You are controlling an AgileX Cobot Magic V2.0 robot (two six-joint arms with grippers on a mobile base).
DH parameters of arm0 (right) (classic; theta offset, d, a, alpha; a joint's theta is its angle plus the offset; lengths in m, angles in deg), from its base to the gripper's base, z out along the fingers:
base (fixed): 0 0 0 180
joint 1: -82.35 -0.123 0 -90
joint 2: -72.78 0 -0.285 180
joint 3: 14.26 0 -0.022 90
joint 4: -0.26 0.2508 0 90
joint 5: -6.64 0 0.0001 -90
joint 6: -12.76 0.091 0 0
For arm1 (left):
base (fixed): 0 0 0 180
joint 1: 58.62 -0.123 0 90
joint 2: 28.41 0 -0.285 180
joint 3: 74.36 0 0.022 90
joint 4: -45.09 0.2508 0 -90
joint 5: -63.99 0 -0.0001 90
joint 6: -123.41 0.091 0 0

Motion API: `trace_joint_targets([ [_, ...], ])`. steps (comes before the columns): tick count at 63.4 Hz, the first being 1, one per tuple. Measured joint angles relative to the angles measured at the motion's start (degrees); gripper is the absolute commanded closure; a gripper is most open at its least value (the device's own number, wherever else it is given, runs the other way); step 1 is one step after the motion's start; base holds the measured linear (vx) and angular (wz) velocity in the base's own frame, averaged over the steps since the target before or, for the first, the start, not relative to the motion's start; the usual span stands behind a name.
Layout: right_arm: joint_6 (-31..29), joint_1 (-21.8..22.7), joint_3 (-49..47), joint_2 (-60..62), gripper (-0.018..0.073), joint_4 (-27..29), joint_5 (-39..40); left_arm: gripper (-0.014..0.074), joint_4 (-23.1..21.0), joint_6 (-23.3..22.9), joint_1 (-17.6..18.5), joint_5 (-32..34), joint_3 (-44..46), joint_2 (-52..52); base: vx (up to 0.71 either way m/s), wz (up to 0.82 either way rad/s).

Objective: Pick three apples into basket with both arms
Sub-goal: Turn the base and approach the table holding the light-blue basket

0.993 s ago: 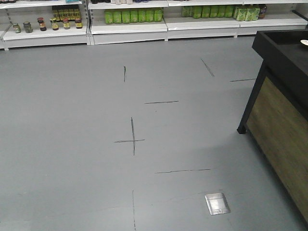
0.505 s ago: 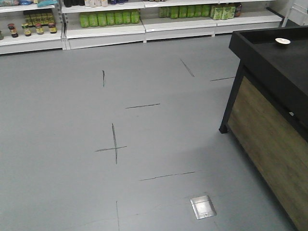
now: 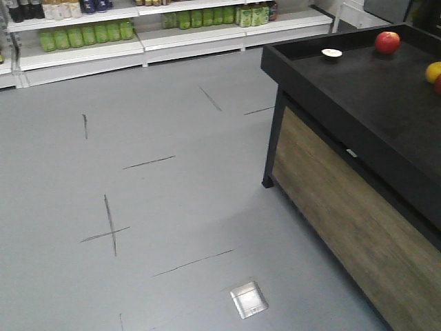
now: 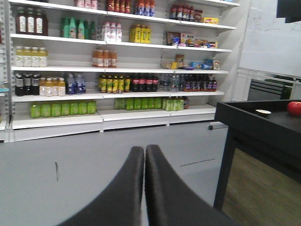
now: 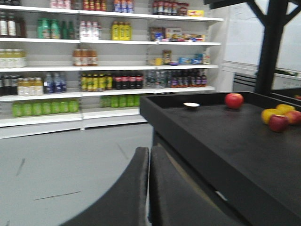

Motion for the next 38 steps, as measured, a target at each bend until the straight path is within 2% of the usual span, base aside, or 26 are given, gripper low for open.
trace_joint_targets([
  [38,0.0,0.0,0.0,0.0,0.0568,0.0,0.0,0.0603,0.0,0.0,0.0,0.0,0.0,0.0,0.13,-0.50],
])
